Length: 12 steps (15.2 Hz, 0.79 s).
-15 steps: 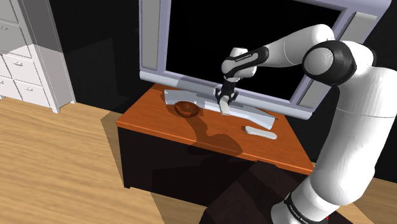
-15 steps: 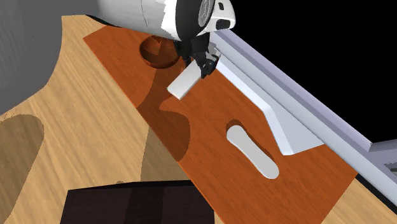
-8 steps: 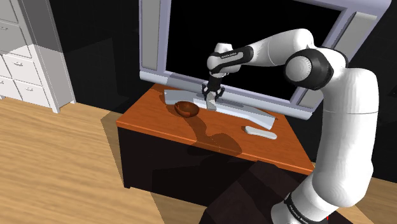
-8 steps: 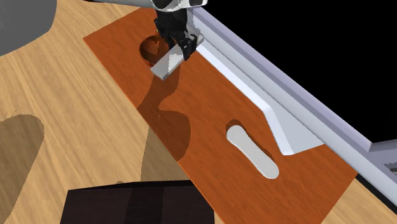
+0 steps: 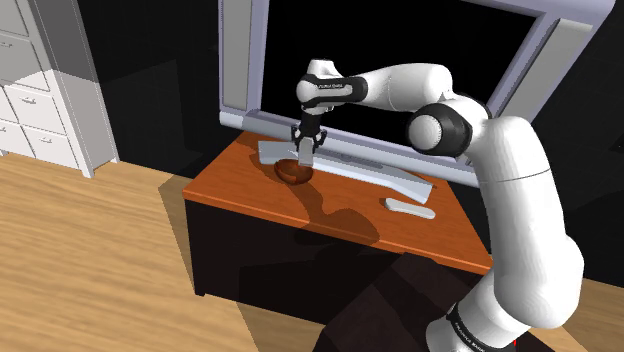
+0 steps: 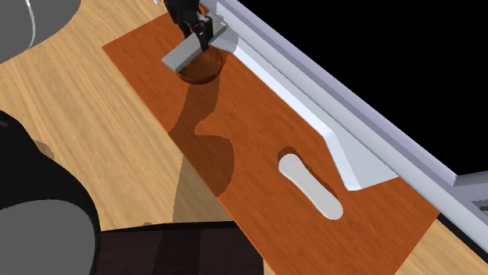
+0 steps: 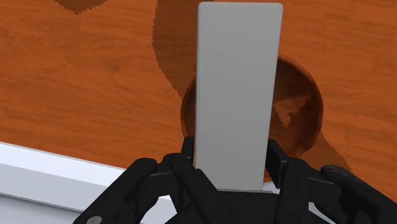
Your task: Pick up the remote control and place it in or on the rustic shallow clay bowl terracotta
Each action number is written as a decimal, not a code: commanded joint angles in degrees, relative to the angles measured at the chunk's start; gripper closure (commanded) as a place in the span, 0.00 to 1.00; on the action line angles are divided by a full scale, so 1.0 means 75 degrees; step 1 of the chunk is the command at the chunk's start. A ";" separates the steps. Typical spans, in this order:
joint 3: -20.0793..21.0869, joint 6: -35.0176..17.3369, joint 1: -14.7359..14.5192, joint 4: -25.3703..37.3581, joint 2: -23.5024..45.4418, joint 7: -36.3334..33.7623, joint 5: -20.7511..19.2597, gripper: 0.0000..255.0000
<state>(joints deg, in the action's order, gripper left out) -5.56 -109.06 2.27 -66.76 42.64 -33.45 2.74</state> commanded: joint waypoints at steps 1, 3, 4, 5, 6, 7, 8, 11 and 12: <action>0.0052 0.0577 -0.0097 0.1318 0.0739 -0.0212 0.0008 1.00; 0.0069 0.0723 -0.0128 0.1788 0.1063 -0.0281 0.0012 1.00; 0.0070 0.0628 -0.0130 0.1703 0.1073 -0.0280 0.0014 1.00; 0.0071 0.0532 -0.0133 0.1617 0.1083 -0.0280 0.0015 1.00; 0.0072 0.0441 -0.0136 0.1540 0.1098 -0.0279 0.0016 1.00; 0.0073 0.0352 -0.0138 0.1470 0.1117 -0.0278 0.0018 1.00; 0.0074 0.0269 -0.0139 0.1413 0.1143 -0.0278 0.0019 1.00; 0.0078 0.0019 -0.0143 0.1242 0.1222 -0.0276 0.0025 1.00; 0.0080 -0.0061 -0.0144 0.1192 0.1253 -0.0276 0.0026 1.00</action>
<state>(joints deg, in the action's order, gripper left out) -4.97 -108.76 1.27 -56.96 52.19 -35.48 2.93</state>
